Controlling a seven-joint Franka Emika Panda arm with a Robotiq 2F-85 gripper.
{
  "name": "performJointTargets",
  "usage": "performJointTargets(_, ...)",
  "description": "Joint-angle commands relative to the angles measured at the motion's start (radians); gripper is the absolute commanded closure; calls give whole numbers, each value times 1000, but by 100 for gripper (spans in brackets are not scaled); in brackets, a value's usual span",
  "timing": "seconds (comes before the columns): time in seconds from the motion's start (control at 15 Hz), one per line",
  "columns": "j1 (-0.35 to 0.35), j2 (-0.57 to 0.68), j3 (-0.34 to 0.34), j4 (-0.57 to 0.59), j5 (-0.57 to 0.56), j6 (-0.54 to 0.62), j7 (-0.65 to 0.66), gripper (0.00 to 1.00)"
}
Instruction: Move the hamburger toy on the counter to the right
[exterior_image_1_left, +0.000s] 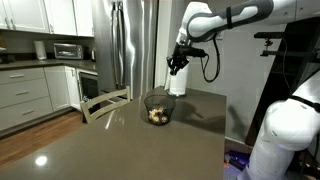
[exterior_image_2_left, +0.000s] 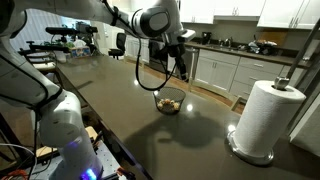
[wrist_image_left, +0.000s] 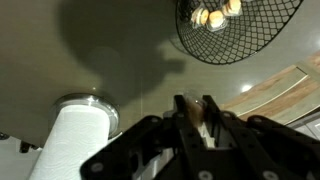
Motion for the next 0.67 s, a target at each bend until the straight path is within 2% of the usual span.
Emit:
performJointTargets(0.0,-30,43,2,17,-14,-40,55,95)
performJointTargets(0.4,-27,127,-53,20,18,-96,30,95)
performJointTargets(0.6,-21,173,-76,14,17,-88,9,95)
